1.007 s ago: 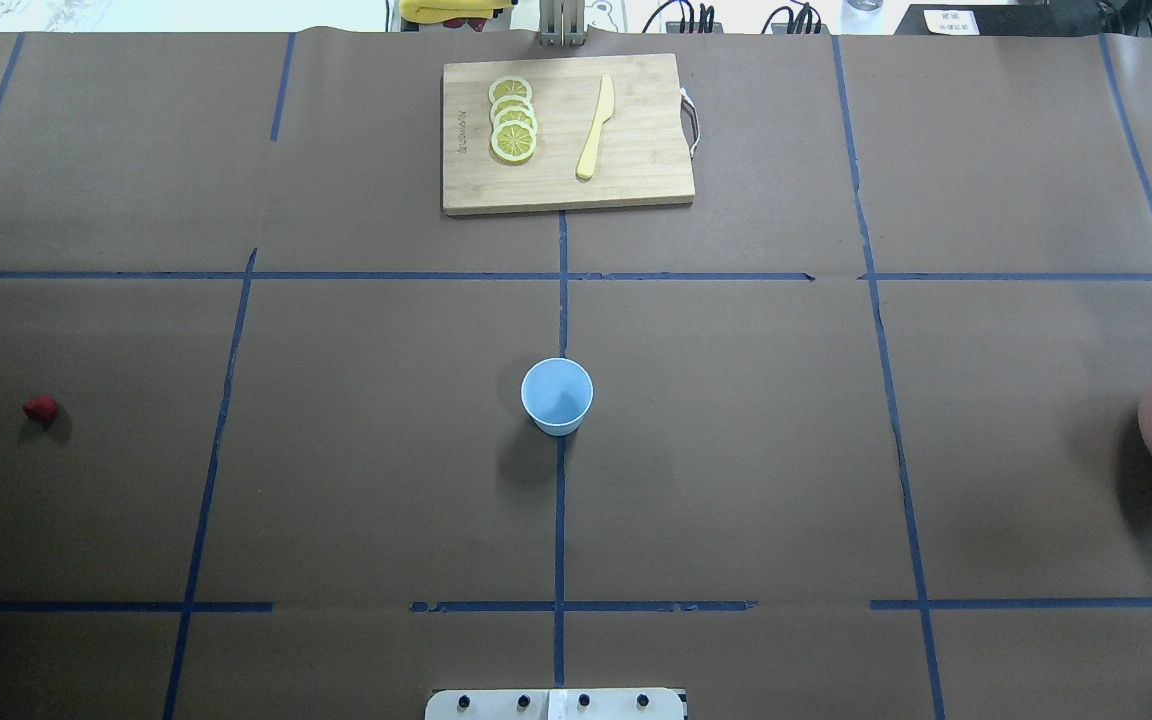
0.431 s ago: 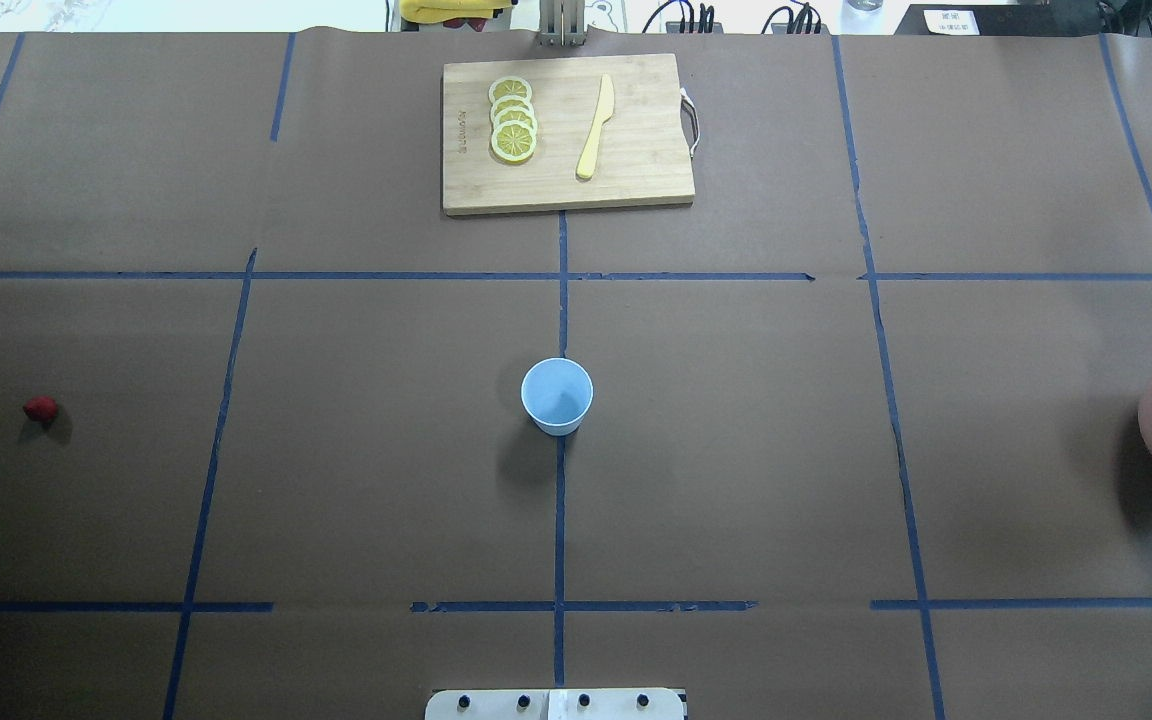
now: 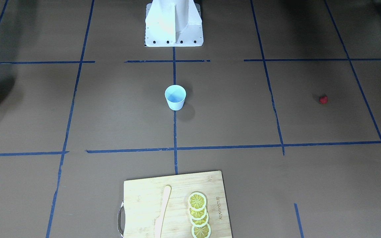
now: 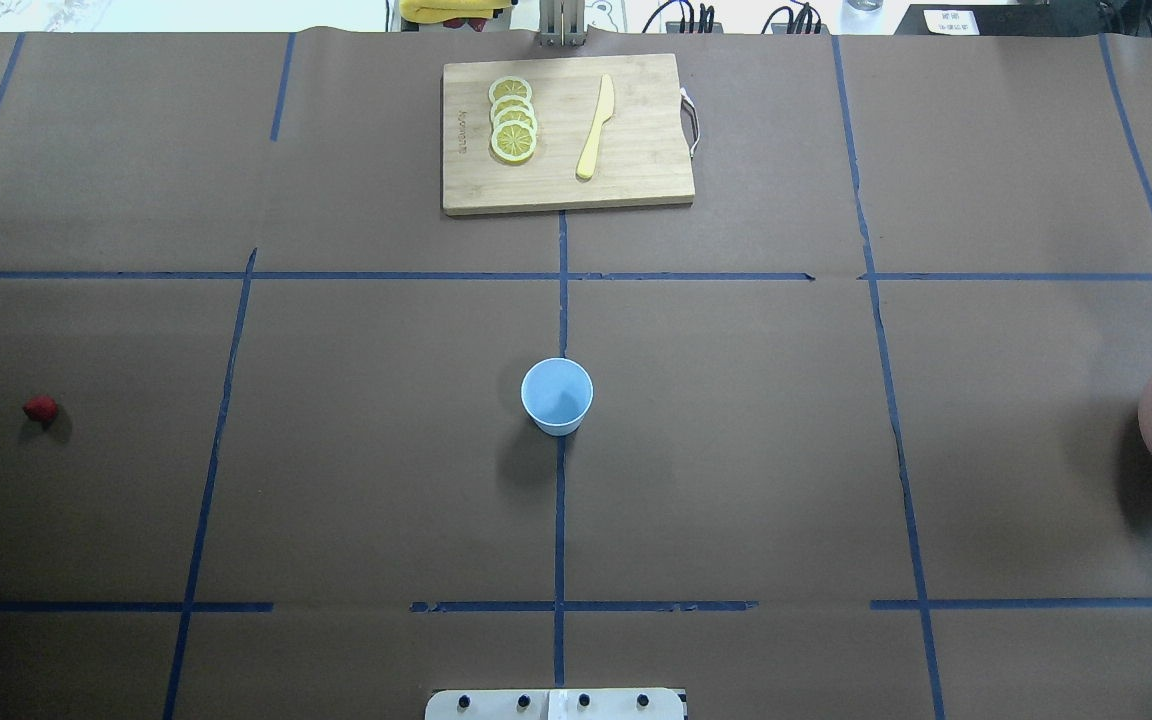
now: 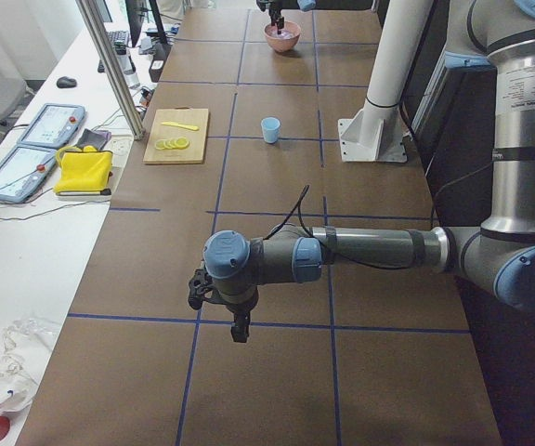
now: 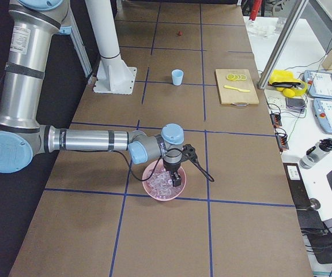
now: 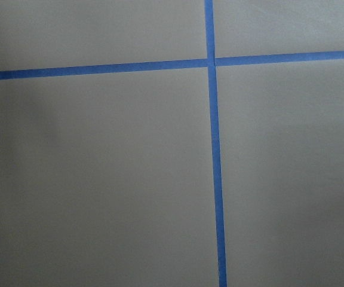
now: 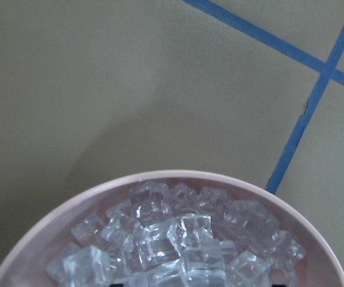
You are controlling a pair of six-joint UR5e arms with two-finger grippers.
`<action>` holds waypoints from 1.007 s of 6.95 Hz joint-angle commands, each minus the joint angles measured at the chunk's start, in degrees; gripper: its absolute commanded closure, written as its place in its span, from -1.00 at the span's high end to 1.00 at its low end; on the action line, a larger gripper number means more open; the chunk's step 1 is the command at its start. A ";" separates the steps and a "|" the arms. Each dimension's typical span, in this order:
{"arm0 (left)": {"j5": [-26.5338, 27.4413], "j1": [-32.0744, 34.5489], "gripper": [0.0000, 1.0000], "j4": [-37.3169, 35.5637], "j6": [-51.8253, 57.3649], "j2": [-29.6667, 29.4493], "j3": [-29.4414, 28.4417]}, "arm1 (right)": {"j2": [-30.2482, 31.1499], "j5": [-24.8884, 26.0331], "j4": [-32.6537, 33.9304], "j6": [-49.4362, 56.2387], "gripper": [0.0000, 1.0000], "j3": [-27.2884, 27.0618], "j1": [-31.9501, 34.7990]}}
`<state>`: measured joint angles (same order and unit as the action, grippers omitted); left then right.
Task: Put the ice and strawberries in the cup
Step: 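Lower the right gripper into the pink bowl and grasp an ice cube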
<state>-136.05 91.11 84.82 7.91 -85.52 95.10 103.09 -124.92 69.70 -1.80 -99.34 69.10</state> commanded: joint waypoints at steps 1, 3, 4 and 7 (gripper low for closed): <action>0.00 0.03 1.00 0.08 0.00 0.00 0.00 | 0.00 1.17 0.00 0.39 0.67 0.46 -0.28; 0.00 0.03 1.00 0.08 0.00 0.00 0.00 | 0.00 2.66 0.09 0.66 0.63 0.64 -0.46; 0.00 0.03 1.00 0.08 0.00 0.00 0.00 | 0.00 2.75 0.09 0.66 0.58 0.55 -0.55; 0.00 0.03 1.00 0.08 0.00 0.00 0.00 | 0.09 2.49 0.09 0.48 0.37 0.46 -1.42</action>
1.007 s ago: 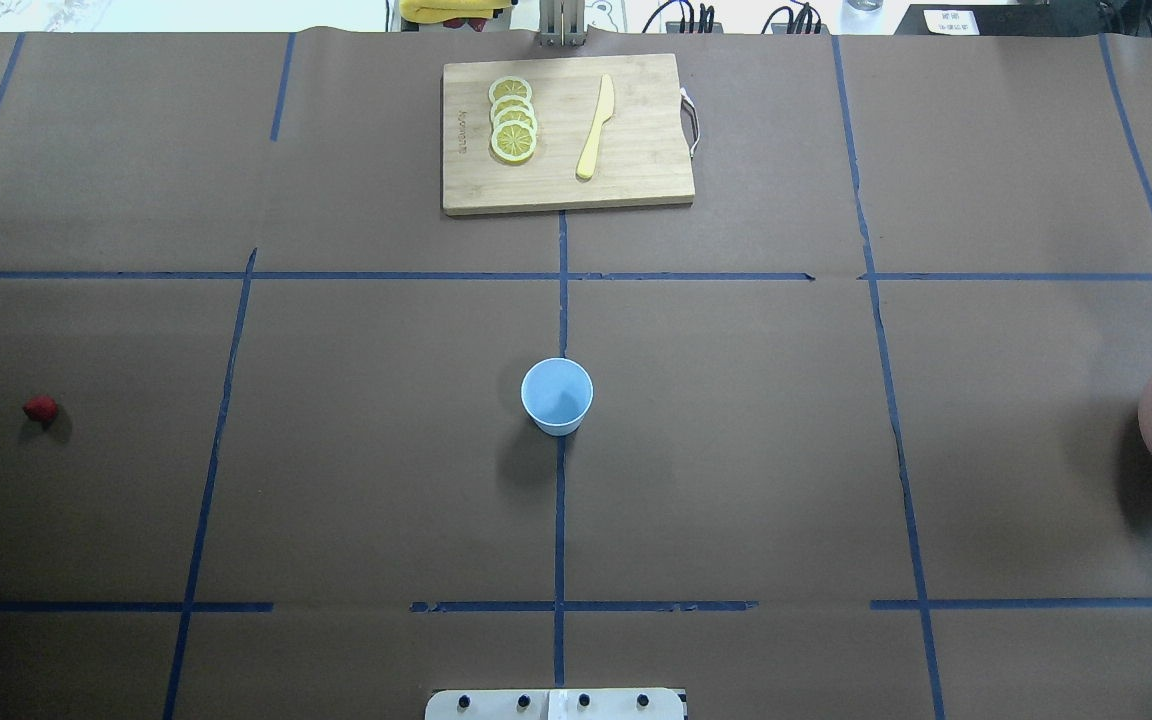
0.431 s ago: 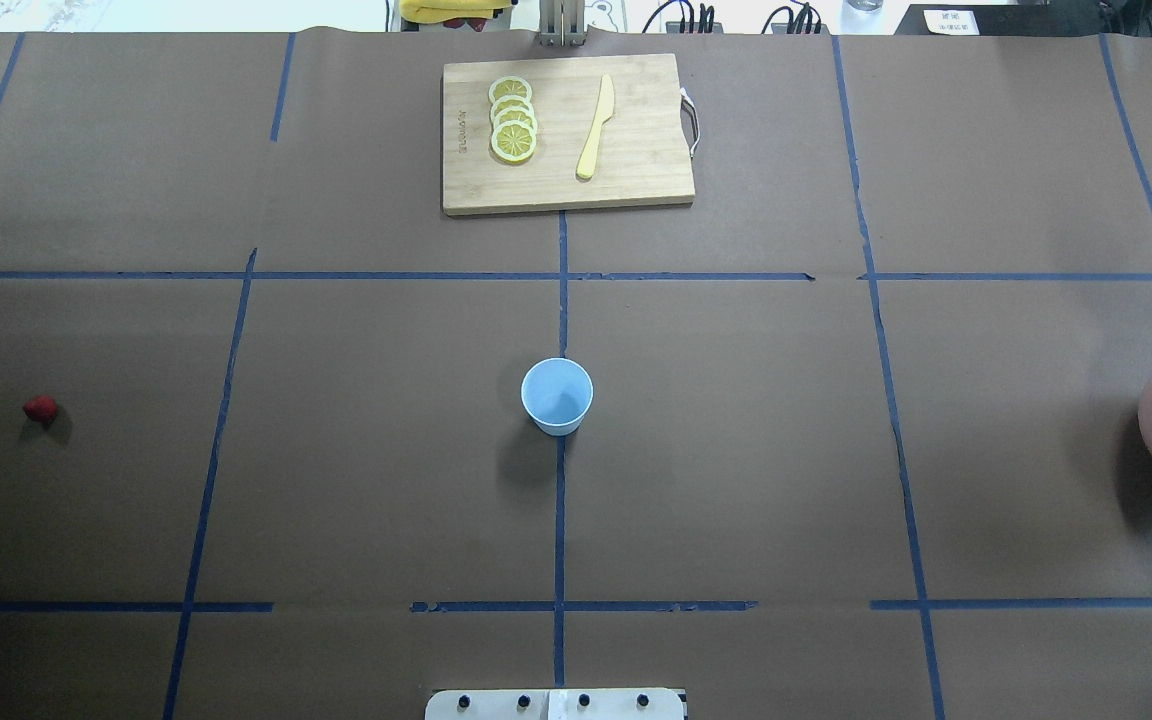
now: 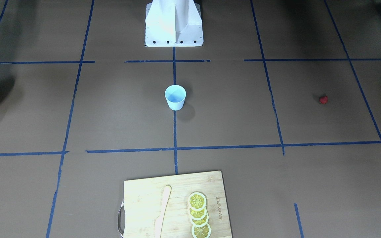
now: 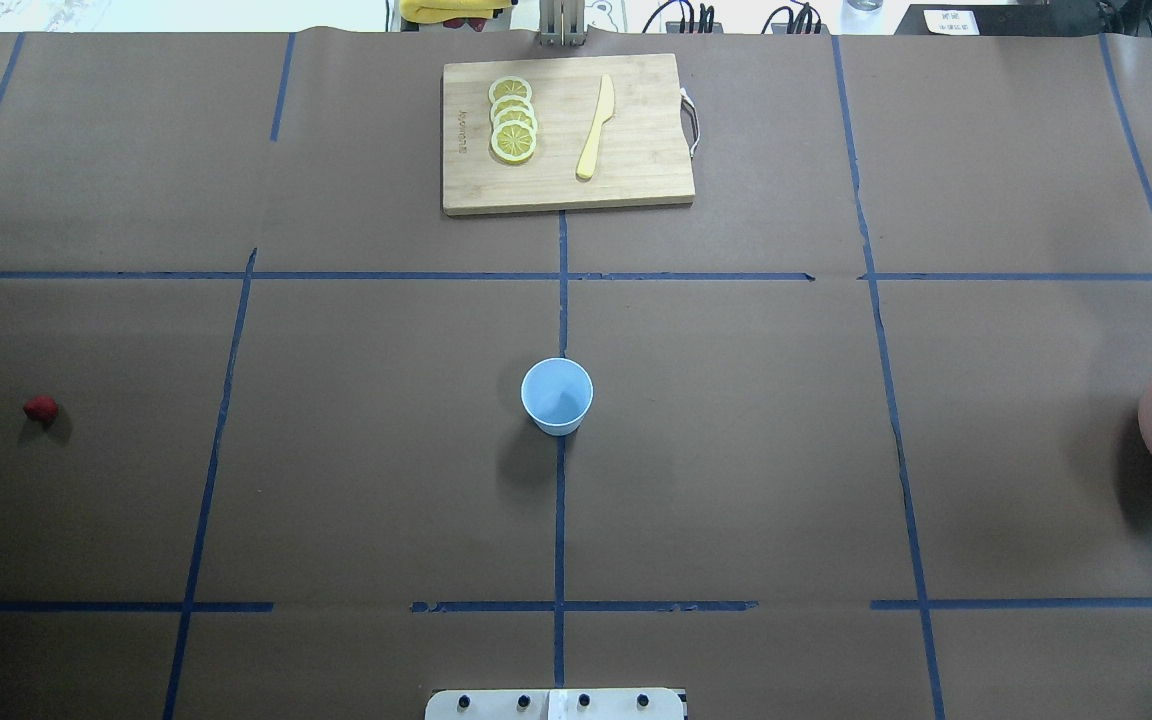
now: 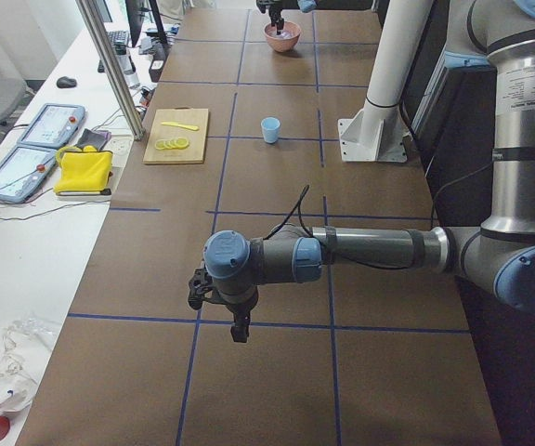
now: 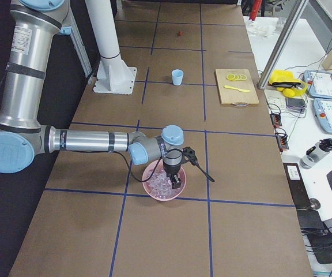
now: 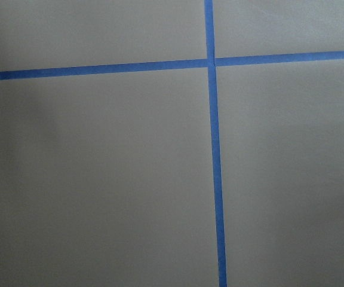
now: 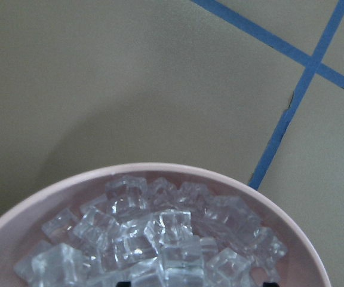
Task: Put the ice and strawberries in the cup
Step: 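Lower the right gripper into the pink bowl and grasp an ice cube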
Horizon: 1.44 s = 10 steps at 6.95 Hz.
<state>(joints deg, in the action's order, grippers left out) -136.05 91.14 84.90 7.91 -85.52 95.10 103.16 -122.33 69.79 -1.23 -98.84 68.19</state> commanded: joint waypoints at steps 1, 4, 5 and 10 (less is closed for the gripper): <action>0.00 -0.09 1.00 0.00 0.09 0.00 0.00 | 0.12 -0.19 0.00 -0.09 0.28 -0.04 -0.69; 0.00 0.00 1.00 0.00 0.00 0.09 0.00 | 0.55 -0.37 0.00 0.17 -0.59 -0.39 -0.60; 0.00 0.00 1.00 -0.09 0.00 0.09 0.00 | 0.64 -0.37 -0.09 0.17 -0.67 -0.56 -0.52; 0.00 -0.09 1.00 -0.09 0.00 0.18 -0.09 | -2.32 -8.86 3.43 -5.85 -0.98 -6.36 6.41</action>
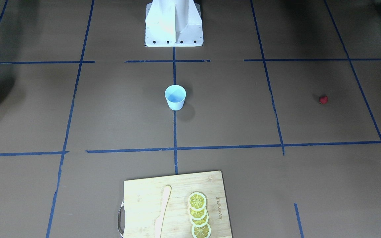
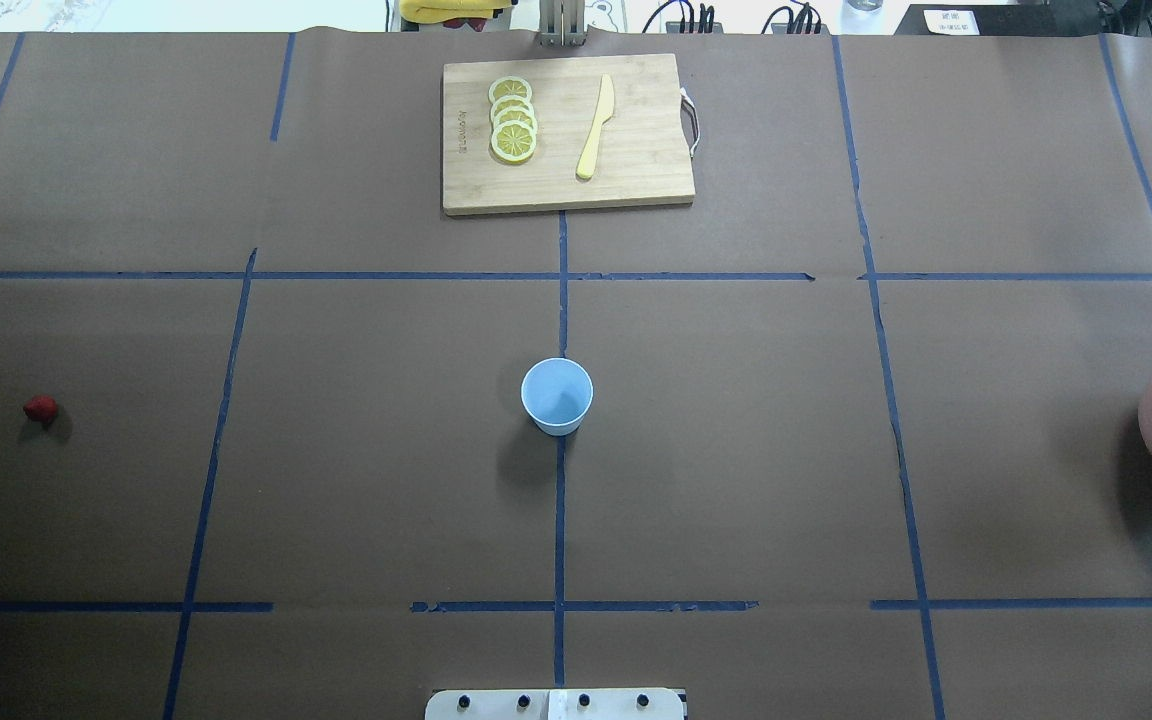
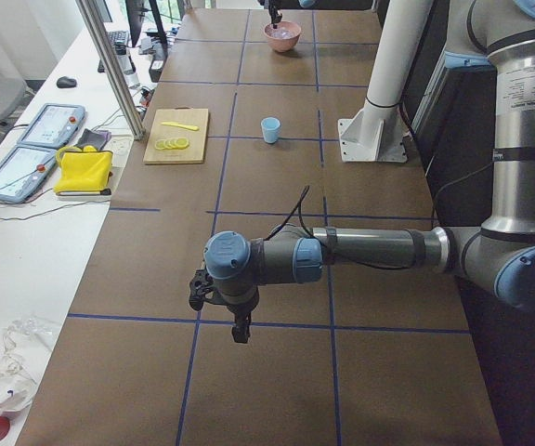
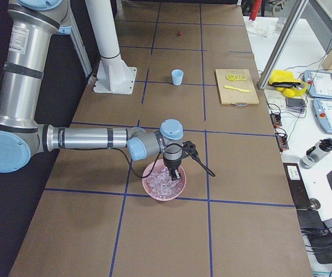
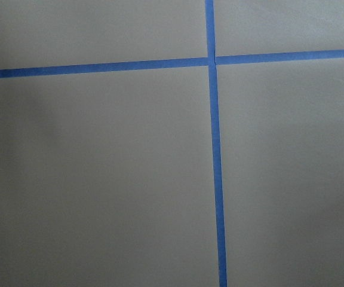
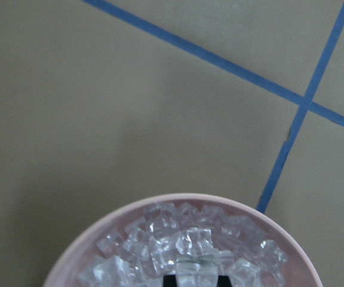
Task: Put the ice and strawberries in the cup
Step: 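Lower the right gripper into the pink bowl and grasp an ice cube, then carry the ice cube with the right gripper over the blue cup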
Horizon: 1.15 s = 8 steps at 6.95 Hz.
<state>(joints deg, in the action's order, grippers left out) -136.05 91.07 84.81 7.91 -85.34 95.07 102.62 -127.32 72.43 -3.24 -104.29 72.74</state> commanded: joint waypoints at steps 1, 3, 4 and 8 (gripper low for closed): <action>0.00 -0.01 1.00 0.00 0.09 0.00 -0.06 | -5.03 -5.38 0.79 -11.80 -1.00 -2.05 1.88; 0.00 -0.01 1.00 0.00 0.00 0.00 -0.06 | -12.15 -5.39 0.96 -27.02 -0.99 -3.20 -1.17; -0.09 0.07 1.00 0.00 0.00 0.00 -0.06 | -15.66 -4.87 0.87 -34.05 -1.00 -3.29 -3.64; -0.18 -0.01 1.00 0.09 0.09 0.00 -0.06 | -32.51 4.69 10.64 -50.46 -0.96 -5.21 -20.50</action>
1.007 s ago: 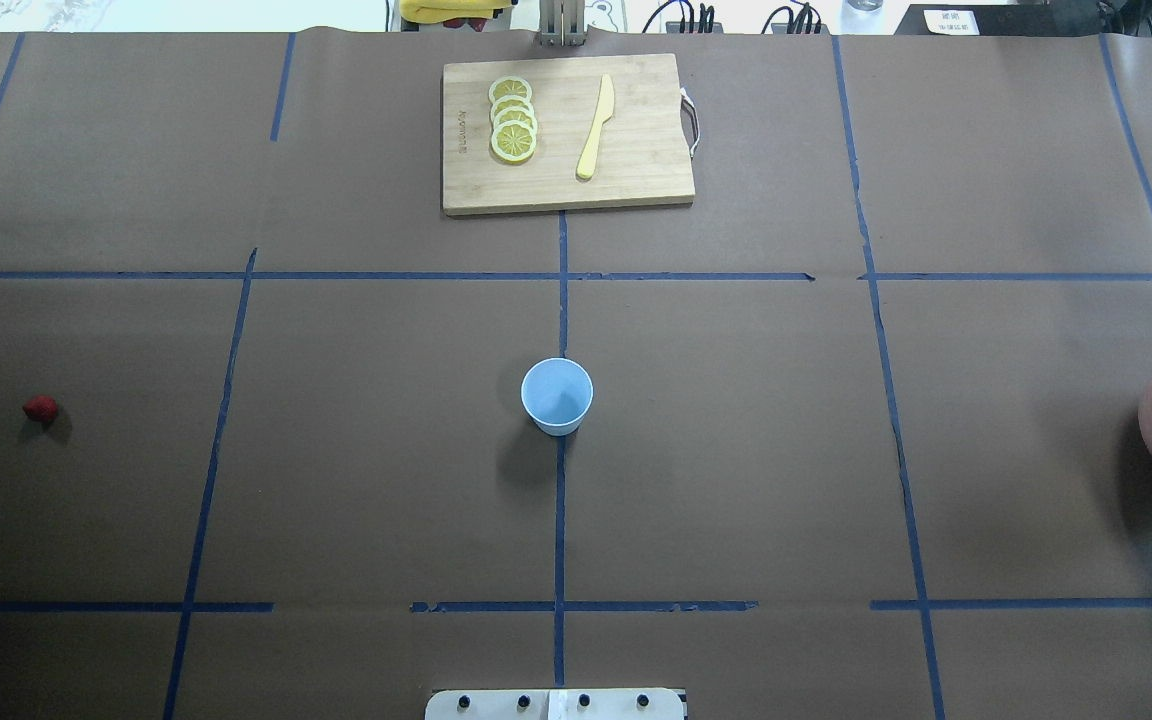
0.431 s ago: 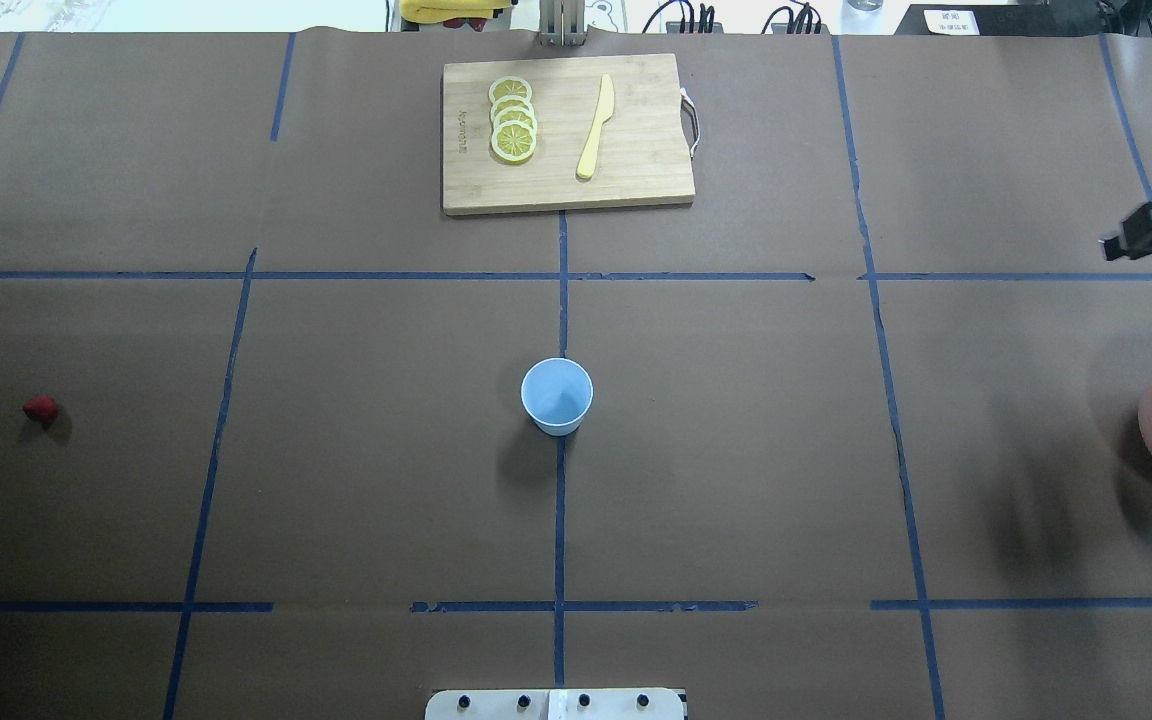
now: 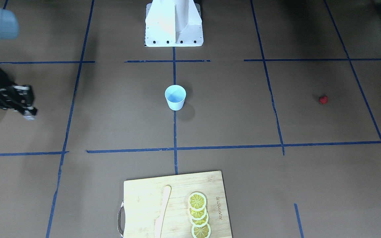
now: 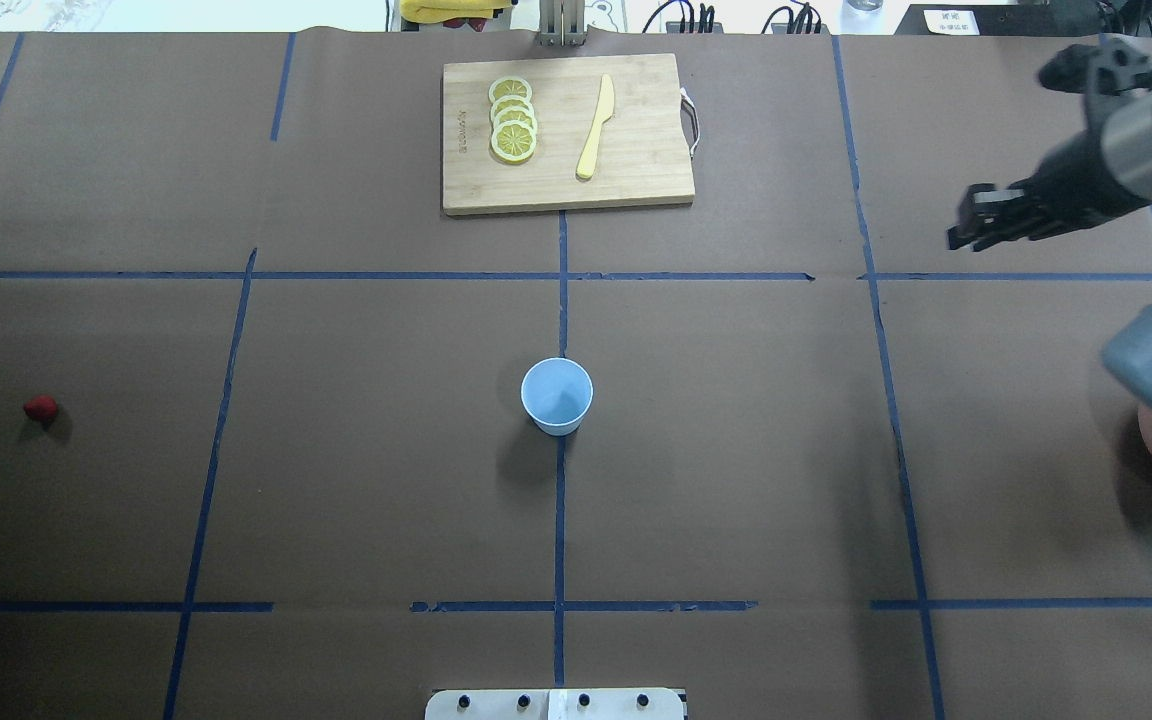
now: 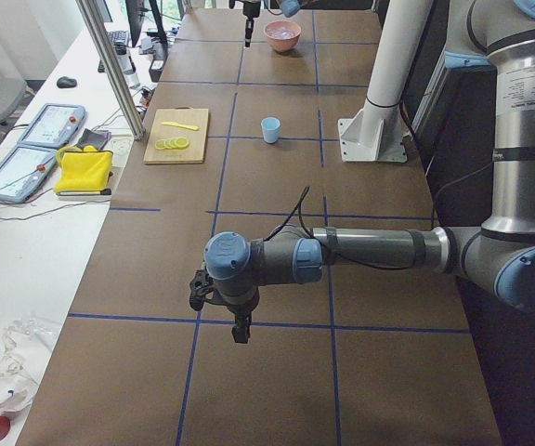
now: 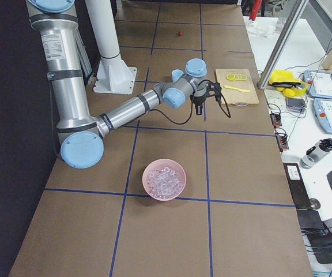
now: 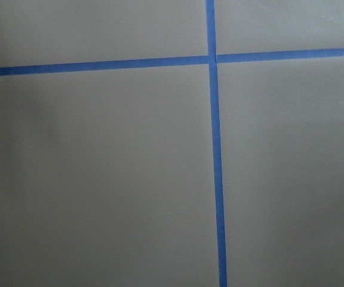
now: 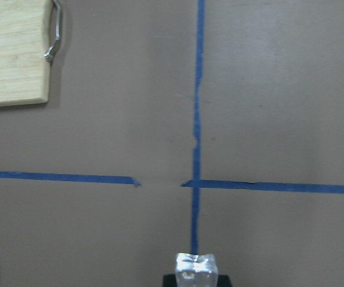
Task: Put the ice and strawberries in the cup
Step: 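Carry the ice cube with the right gripper over the blue cup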
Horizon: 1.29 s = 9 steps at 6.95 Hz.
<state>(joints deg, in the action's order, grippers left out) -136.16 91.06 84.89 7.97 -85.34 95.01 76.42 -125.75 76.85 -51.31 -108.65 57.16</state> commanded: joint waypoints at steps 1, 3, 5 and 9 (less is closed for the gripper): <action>-0.07 0.00 1.00 0.01 0.03 0.00 0.00 | -11.59 8.01 15.61 -3.09 -0.96 -3.04 -10.18; -0.07 0.00 1.00 0.01 0.03 0.00 0.09 | -22.06 15.49 26.22 -8.85 -0.96 -2.71 -19.93; -0.07 0.00 1.00 0.01 0.03 0.00 0.00 | -29.10 22.35 26.25 -19.83 -0.96 2.18 -28.21; -0.07 -0.09 1.00 -0.08 0.03 0.00 -0.70 | -34.41 28.18 25.72 -25.95 -0.96 10.38 -33.69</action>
<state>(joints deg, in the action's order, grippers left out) -136.22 90.97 84.82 8.00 -85.34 94.62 42.83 -98.97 102.71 -76.33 -100.05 24.36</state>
